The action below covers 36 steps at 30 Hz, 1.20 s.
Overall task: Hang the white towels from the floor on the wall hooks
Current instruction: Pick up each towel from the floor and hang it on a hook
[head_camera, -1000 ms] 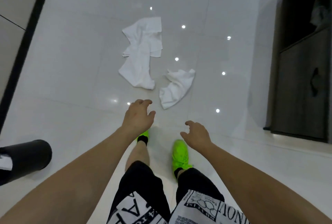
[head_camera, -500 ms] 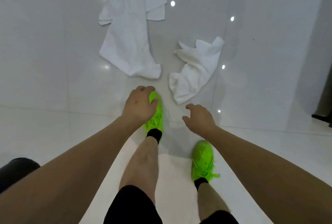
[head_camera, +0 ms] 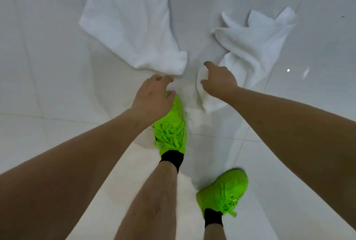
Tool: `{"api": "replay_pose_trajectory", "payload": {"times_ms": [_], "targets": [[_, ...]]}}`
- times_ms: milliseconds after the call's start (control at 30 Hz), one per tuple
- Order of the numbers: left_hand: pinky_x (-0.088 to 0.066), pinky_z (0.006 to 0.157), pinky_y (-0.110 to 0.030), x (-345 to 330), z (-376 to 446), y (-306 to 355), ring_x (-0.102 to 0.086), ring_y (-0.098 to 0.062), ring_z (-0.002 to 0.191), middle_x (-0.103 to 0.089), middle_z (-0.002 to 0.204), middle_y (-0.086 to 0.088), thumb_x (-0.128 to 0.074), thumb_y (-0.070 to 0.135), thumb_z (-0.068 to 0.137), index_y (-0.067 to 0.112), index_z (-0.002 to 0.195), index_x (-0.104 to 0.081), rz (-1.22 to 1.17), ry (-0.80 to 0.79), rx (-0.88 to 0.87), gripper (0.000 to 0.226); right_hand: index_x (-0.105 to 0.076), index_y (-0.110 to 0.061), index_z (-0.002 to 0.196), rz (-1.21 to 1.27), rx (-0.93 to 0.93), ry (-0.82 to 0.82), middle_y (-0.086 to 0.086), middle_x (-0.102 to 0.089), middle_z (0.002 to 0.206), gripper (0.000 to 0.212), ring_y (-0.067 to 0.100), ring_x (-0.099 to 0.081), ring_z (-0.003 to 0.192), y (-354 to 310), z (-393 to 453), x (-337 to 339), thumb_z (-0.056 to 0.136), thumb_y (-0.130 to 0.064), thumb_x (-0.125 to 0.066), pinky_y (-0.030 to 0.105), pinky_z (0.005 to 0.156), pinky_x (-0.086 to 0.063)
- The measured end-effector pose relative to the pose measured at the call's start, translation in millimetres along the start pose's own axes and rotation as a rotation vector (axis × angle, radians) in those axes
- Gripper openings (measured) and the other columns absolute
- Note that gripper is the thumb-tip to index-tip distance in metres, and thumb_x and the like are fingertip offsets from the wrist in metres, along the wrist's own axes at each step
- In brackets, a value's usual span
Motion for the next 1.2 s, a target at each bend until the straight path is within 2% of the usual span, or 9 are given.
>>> {"api": "replay_pose_trajectory", "payload": {"times_ms": [100,133,200,267,467,800,1000,1100,1200], "targets": [[-0.034,0.101,-0.032,-3.8,2.7,-12.6,-0.049,-0.030,0.120,-0.054,0.128,-0.010,-0.057,0.033,0.092,0.019,0.132,-0.055,0.008,0.002,0.006,0.042,-0.065,-0.022,0.101,-0.008,-0.066,0.007,0.003,-0.064,0.097,0.018,0.029,-0.064,0.093,-1.6,14.7,-9.0,0.084,-0.018,-0.060,0.022,0.064,-0.040],[-0.034,0.101,-0.032,-4.4,2.2,-14.8,-0.049,-0.030,0.121,-0.054,0.128,-0.010,-0.056,0.033,0.093,0.020,0.132,-0.055,0.013,-0.006,0.008,0.042,-0.061,-0.021,0.080,0.000,-0.086,0.006,0.001,-0.060,0.082,0.009,0.028,-0.064,0.084,0.3,14.1,-10.9,0.081,-0.013,-0.058,0.020,0.057,-0.037],[-0.034,0.101,-0.032,-5.1,-1.4,-14.0,-0.048,-0.030,0.121,-0.053,0.129,-0.010,-0.055,0.032,0.093,0.020,0.132,-0.054,0.030,-0.036,0.001,0.041,-0.045,-0.018,0.061,0.013,-0.104,0.008,-0.001,-0.048,0.065,0.020,0.026,-0.057,0.068,2.6,4.5,-12.5,0.076,-0.009,-0.055,0.020,0.047,-0.027],[-0.034,0.101,-0.033,-1.7,-8.8,-8.8,-0.048,-0.030,0.122,-0.052,0.130,-0.010,-0.055,0.031,0.093,0.020,0.132,-0.055,0.035,-0.059,-0.002,0.041,-0.039,-0.017,0.059,0.045,-0.094,-0.002,-0.001,-0.046,0.065,0.023,0.024,-0.052,0.069,2.0,-15.1,-12.0,0.077,-0.014,-0.055,0.023,0.049,-0.027],[-0.037,0.098,-0.033,60.0,-64.4,61.3,-0.050,-0.032,0.120,-0.053,0.130,-0.012,-0.057,0.032,0.092,0.019,0.131,-0.056,0.040,-0.064,-0.025,0.042,-0.052,-0.016,0.074,0.091,-0.013,0.010,0.010,-0.063,0.089,0.012,0.030,-0.061,0.090,-12.6,-119.9,48.1,0.083,-0.023,-0.057,0.029,0.067,-0.038],[-0.033,0.110,-0.032,228.3,-223.2,298.5,-0.038,-0.021,0.137,-0.042,0.150,0.000,-0.048,0.003,0.083,0.026,0.147,-0.039,0.152,-0.095,-0.375,0.068,-0.066,-0.016,0.082,0.233,0.175,0.292,-0.002,-0.062,0.084,0.011,0.020,-0.060,0.085,-40.5,-347.6,299.1,0.081,-0.026,-0.064,0.028,0.067,-0.046],[-0.044,0.076,-0.029,293.2,-362.3,435.5,-0.055,-0.017,0.097,-0.065,0.112,0.007,-0.069,0.031,0.081,0.030,0.107,-0.065,0.239,-0.018,-0.520,0.026,-0.071,-0.015,0.085,0.460,0.253,0.525,-0.001,-0.068,0.093,0.020,0.017,-0.062,0.086,5.7,-541.6,416.4,0.076,-0.033,-0.071,0.031,0.075,-0.053],[-0.040,0.061,-0.028,322.8,-440.0,507.7,-0.057,-0.015,0.081,-0.064,0.086,0.007,-0.070,0.043,0.079,0.030,0.083,-0.062,0.247,0.116,-0.607,0.016,-0.068,-0.015,0.078,0.586,0.316,0.647,-0.008,-0.061,0.072,0.024,0.007,-0.056,0.066,40.5,-642.6,460.5,0.074,-0.038,-0.072,0.022,0.058,-0.046],[-0.034,0.053,-0.026,348.4,-526.7,582.2,-0.052,-0.009,0.069,-0.058,0.072,0.007,-0.069,0.044,0.079,0.028,0.071,-0.056,0.234,0.294,-0.740,0.022,-0.060,-0.018,0.068,0.629,0.395,0.787,-0.009,-0.053,0.063,0.025,0.006,-0.049,0.059,75.1,-741.2,497.3,0.072,-0.039,-0.073,0.020,0.054,-0.040]]}}
Point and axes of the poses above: each hand's wrist, its own z-axis towards the middle knuckle, its own x-axis out of the back of the hand, y = z × x, the point moved 7 cm from there along z, towards the middle knuckle
